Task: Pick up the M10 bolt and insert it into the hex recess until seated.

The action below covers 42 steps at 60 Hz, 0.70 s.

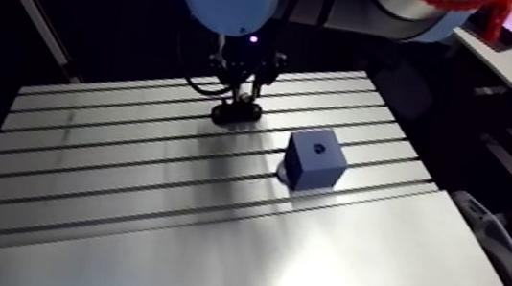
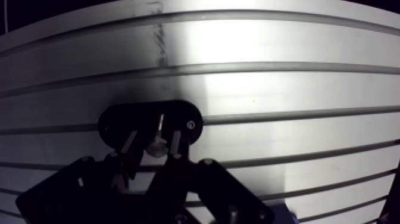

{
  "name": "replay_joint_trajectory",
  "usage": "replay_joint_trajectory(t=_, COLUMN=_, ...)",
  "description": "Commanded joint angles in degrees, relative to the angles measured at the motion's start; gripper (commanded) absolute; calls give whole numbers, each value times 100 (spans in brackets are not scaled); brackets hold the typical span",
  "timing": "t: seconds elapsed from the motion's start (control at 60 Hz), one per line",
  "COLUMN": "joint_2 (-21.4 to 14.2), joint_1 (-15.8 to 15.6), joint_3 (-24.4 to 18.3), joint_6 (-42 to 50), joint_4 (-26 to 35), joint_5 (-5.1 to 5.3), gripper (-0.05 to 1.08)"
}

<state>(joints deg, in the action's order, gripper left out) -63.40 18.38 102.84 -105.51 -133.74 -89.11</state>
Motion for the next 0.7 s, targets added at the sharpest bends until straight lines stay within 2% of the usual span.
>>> replay_joint_trajectory(t=0.017, joint_2=0, joint_1=0, joint_3=-14, joint_6=0, joint_4=0, joint_5=-5, gripper=63)
replay_joint_trajectory(t=0.7, joint_2=17, joint_1=0, joint_3=-6, joint_6=-8, joint_4=0, joint_5=3, gripper=68)
